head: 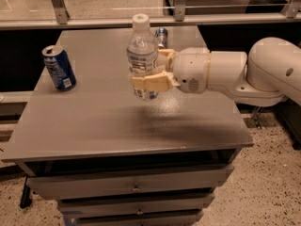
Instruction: Move blue plastic bottle near redbull can
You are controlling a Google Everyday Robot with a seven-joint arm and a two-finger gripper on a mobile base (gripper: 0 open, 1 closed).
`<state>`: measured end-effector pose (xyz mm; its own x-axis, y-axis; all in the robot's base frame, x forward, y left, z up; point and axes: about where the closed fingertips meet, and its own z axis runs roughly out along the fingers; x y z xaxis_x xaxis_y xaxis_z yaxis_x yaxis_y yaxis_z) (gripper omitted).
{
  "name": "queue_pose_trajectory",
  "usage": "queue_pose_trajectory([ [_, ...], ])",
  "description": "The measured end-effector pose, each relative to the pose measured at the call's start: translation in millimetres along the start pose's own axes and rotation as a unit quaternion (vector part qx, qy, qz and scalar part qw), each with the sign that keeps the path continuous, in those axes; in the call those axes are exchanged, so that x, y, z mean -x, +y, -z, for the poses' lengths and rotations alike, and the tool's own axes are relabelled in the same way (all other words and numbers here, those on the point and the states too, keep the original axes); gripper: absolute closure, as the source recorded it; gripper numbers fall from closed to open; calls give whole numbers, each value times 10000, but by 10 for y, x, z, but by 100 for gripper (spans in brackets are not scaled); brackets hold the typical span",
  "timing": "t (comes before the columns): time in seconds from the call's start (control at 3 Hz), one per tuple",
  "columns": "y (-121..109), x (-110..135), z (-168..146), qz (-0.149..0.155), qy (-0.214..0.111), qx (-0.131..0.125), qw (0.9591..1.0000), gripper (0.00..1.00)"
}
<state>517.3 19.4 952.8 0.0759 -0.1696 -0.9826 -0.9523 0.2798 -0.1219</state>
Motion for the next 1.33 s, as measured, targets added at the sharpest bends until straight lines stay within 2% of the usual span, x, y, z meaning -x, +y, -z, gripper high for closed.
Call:
queue_pose_trajectory([
  [0.33, -112, 8, 144, 81, 121, -138, 9998, 100],
  [0.67, -441, -38, 570, 167, 275, -548, 9980, 100],
  [1.0, -817, -120, 1140, 183, 421, -1103, 9928, 100],
  [1.33, -1165, -234, 1643, 188, 466, -1596, 9859, 100],
])
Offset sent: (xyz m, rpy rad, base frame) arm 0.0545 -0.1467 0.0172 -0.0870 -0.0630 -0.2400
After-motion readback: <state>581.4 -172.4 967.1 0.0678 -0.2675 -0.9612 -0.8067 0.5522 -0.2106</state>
